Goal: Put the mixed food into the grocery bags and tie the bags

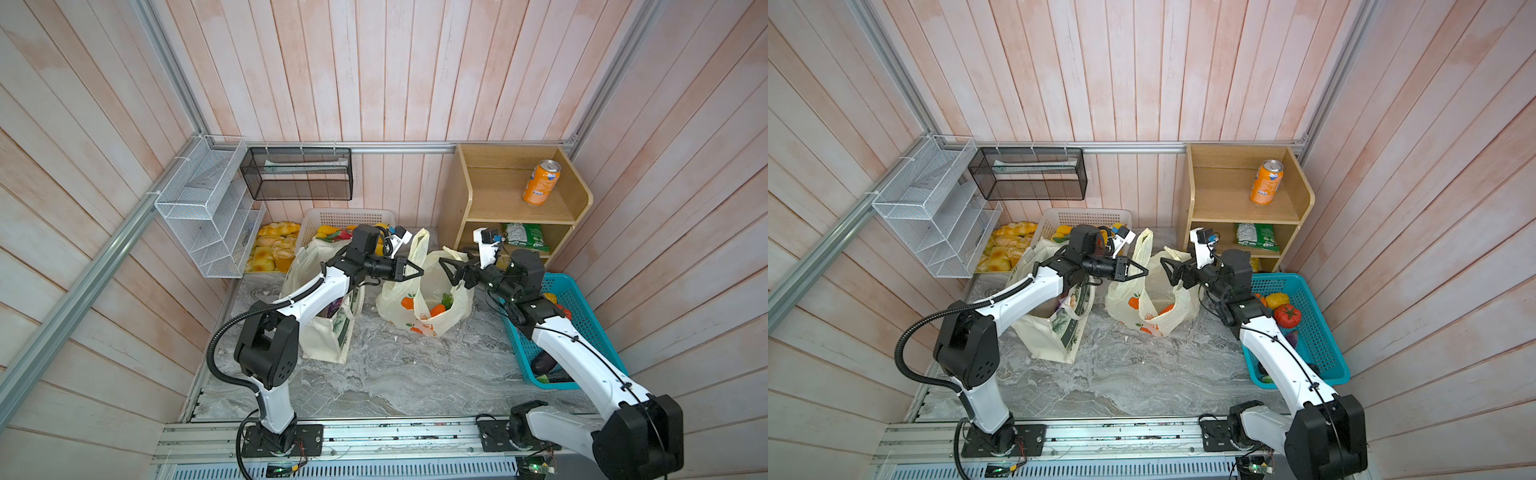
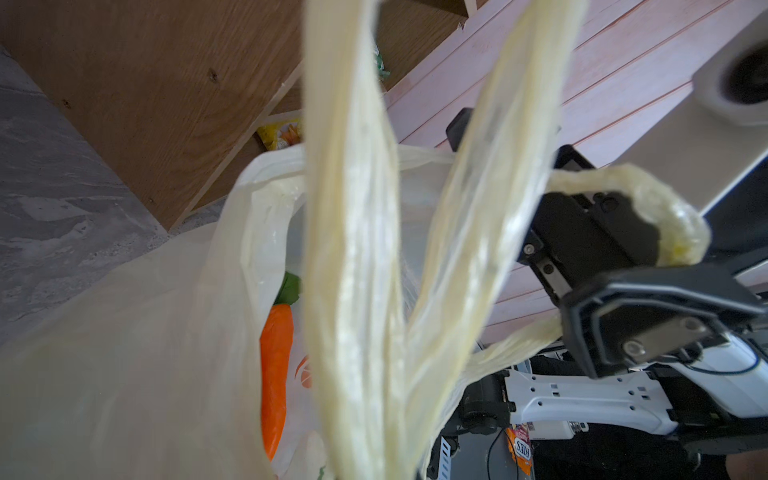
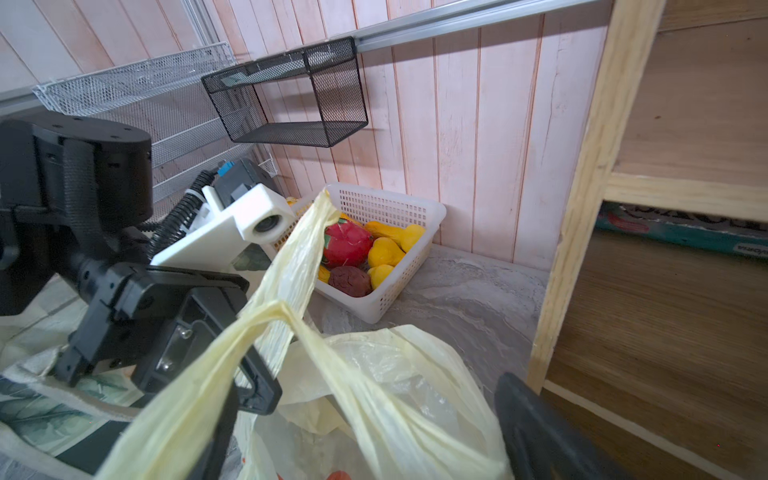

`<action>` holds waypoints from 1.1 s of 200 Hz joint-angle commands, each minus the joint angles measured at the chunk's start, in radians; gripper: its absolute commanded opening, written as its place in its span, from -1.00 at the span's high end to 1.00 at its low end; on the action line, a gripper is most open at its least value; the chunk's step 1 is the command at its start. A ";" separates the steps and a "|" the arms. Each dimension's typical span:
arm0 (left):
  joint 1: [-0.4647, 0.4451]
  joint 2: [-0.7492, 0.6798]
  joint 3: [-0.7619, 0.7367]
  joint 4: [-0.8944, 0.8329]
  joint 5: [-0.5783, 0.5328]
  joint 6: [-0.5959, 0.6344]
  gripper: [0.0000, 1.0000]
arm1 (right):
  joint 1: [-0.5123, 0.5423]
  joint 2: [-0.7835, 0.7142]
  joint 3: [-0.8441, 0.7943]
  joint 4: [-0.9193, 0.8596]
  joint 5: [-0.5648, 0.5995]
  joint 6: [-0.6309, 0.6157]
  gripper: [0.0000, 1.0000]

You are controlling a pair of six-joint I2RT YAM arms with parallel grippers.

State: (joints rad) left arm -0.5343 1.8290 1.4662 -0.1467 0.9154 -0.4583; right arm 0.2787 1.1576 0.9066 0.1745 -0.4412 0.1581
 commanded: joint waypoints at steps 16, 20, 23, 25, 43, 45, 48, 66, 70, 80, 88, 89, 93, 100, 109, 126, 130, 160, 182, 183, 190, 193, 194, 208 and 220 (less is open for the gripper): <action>-0.016 -0.046 -0.027 -0.001 -0.007 0.027 1.00 | -0.001 -0.068 0.123 -0.140 0.036 0.006 -0.96; -0.017 -0.051 -0.031 0.002 -0.009 0.027 1.00 | -0.001 -0.073 0.129 -0.152 0.042 0.006 -0.96; -0.016 -0.055 -0.035 0.004 -0.011 0.026 1.00 | -0.001 -0.075 0.133 -0.162 0.050 0.006 -0.96; -0.016 -0.058 -0.039 0.007 -0.013 0.025 1.00 | -0.001 -0.078 0.137 -0.170 0.052 0.006 -0.96; -0.016 -0.080 -0.069 0.037 -0.022 0.011 1.00 | 0.000 -0.086 0.161 -0.231 0.071 0.000 -0.96; -0.016 -0.081 -0.072 0.040 -0.023 0.008 1.00 | -0.001 -0.087 0.162 -0.236 0.071 0.001 -0.96; -0.016 -0.084 -0.076 0.045 -0.023 0.005 1.00 | -0.001 -0.088 0.164 -0.244 0.071 0.003 -0.96; -0.018 -0.094 -0.088 0.059 -0.028 -0.006 1.00 | 0.013 -0.105 0.164 -0.292 0.084 0.015 -0.96; -0.018 -0.096 -0.091 0.059 -0.031 -0.006 1.00 | 0.019 -0.113 0.166 -0.306 0.093 0.016 -0.96; -0.019 -0.103 -0.094 0.059 -0.043 -0.009 1.00 | 0.050 -0.137 0.167 -0.343 0.138 0.022 -0.96; -0.019 -0.108 -0.099 0.061 -0.054 -0.012 1.00 | 0.081 -0.157 0.175 -0.380 0.185 0.028 -0.96; -0.019 -0.109 -0.099 0.061 -0.056 -0.013 1.00 | 0.087 -0.160 0.176 -0.383 0.190 0.029 -0.96; -0.020 -0.112 -0.102 0.062 -0.063 -0.017 1.00 | 0.105 -0.172 0.181 -0.405 0.211 0.032 -0.96; -0.019 -0.115 -0.105 0.065 -0.073 -0.020 1.00 | 0.142 -0.193 0.190 -0.439 0.254 0.041 -0.96; -0.019 -0.119 -0.107 0.067 -0.086 -0.026 1.00 | 0.192 -0.220 0.200 -0.481 0.311 0.055 -0.96; -0.019 -0.125 -0.112 0.076 -0.104 -0.036 1.00 | 0.272 -0.262 0.221 -0.567 0.401 0.091 -0.96; -0.019 -0.125 -0.112 0.077 -0.110 -0.037 1.00 | 0.286 -0.273 0.222 -0.582 0.421 0.104 -0.96; -0.019 -0.125 -0.111 0.072 -0.146 -0.037 1.00 | 0.354 -0.338 0.204 -0.657 0.508 0.215 -0.96; -0.018 -0.128 -0.112 0.065 -0.151 -0.032 1.00 | 0.370 -0.338 0.210 -0.730 0.532 0.268 -0.96; -0.018 -0.128 -0.112 0.065 -0.151 -0.031 1.00 | 0.370 -0.337 0.211 -0.735 0.532 0.270 -0.96; -0.018 -0.129 -0.112 0.064 -0.151 -0.030 1.00 | 0.376 -0.336 0.213 -0.758 0.532 0.281 -0.93; -0.018 -0.131 -0.113 0.064 -0.151 -0.029 1.00 | 0.378 -0.337 0.212 -0.764 0.534 0.287 -0.91; -0.018 -0.131 -0.112 0.063 -0.151 -0.028 1.00 | 0.378 -0.338 0.212 -0.765 0.534 0.288 -0.90; -0.018 -0.134 -0.115 0.064 -0.151 -0.027 1.00 | 0.391 -0.344 0.202 -0.791 0.549 0.315 -0.75; -0.017 -0.135 -0.117 0.064 -0.150 -0.026 1.00 | 0.401 -0.351 0.193 -0.808 0.557 0.331 -0.61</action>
State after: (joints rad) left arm -0.5518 1.7294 1.3655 -0.0967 0.7757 -0.4938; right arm 0.6598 0.8185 1.1023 -0.5377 0.0605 0.4187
